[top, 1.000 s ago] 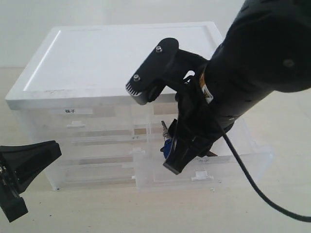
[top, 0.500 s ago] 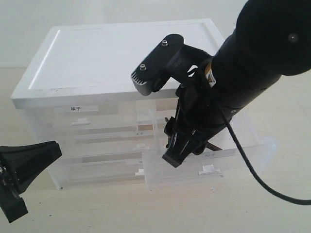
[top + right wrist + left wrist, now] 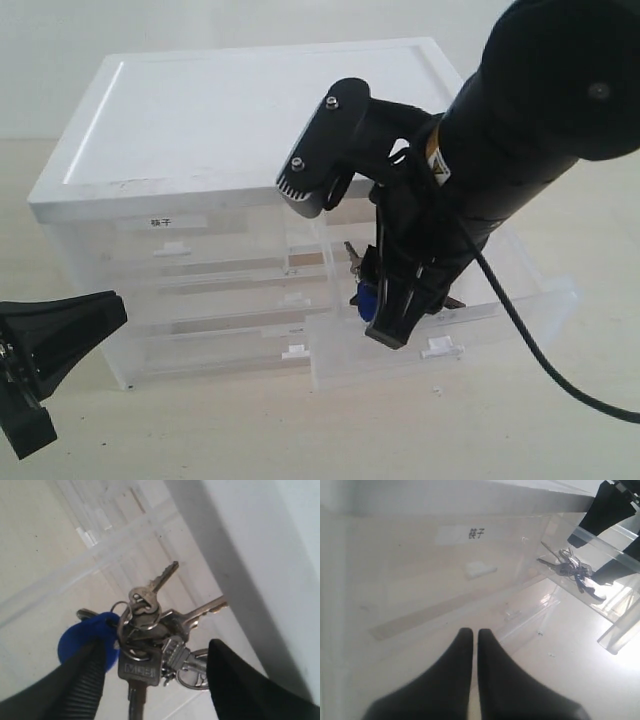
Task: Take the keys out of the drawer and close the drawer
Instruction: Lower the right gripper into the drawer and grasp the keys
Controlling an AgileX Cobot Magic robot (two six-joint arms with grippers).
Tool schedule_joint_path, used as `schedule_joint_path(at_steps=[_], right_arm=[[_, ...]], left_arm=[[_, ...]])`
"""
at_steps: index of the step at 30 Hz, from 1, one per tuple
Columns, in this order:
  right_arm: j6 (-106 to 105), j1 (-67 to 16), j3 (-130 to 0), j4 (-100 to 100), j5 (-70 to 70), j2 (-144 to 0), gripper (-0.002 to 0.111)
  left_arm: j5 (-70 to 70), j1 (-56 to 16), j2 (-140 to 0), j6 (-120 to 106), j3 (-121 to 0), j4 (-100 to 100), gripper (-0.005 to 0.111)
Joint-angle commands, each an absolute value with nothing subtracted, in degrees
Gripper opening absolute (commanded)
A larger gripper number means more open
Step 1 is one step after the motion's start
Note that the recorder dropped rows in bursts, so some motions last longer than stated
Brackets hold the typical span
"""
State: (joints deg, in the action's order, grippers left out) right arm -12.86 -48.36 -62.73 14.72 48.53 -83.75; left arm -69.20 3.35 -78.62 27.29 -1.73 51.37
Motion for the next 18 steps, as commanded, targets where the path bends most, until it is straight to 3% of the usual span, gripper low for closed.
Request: schedule_joint_path(at_steps=[1, 4, 6, 18], right_arm=[[-13.0, -48.0, -62.7, 16.8, 51.6, -86.1, 0.04], [-14.1, -48.0, -62.7, 16.8, 51.9, -87.9, 0.013], [-15.0, -48.0, -62.7, 16.8, 51.6, -88.1, 0.0], [-15.5, -48.0, -63.1, 17.0, 50.2, -80.9, 0.0]], left_arm=[[-70.0, 3.5, -78.7, 27.8, -1.6, 51.9, 0.005], [-70.0, 3.5, -78.7, 27.8, -1.6, 51.9, 0.005], [-70.0, 3.5, -78.7, 27.8, -1.6, 52.0, 0.005], [-70.0, 3.5, -78.7, 28.4, -1.6, 52.1, 0.005]])
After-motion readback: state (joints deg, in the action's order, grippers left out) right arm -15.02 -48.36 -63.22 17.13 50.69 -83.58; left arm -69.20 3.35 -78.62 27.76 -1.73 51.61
